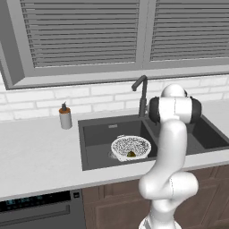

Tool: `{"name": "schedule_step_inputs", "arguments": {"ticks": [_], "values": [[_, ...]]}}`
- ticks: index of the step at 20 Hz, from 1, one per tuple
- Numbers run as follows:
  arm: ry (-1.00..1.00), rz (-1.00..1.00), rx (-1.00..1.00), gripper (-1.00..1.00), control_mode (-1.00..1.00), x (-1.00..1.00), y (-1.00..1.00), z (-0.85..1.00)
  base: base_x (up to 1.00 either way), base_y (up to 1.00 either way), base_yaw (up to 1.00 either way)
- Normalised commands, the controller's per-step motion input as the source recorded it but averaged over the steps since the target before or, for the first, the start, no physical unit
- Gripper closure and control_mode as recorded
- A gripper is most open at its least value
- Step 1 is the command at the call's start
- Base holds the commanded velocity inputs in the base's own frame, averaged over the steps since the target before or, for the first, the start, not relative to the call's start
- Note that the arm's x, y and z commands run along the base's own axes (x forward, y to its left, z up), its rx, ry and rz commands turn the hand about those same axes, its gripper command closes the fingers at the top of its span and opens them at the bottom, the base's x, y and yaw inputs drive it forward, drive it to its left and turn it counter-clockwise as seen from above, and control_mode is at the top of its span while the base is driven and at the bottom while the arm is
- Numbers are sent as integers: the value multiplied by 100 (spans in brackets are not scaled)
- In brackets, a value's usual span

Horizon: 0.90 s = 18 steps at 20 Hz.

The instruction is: Put the colander in the sink, put the kiwi in the colander, and turn on the sink faucet and pour water over the colander.

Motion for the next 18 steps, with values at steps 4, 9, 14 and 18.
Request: {"name": "schedule_step_inputs", "arguments": {"ticks": [4, 9, 14, 18], "values": [[-1, 0, 0, -100, -100, 24, 0, 0, 0, 0, 0], [0, 0, 0, -100, -100, 23, 1, 0, 0, 0, 0], [0, 0, 0, -100, -100, 30, 0, 0, 0, 0, 0], [0, 0, 0, -100, -100, 24, 0, 0, 0, 0, 0]]}}
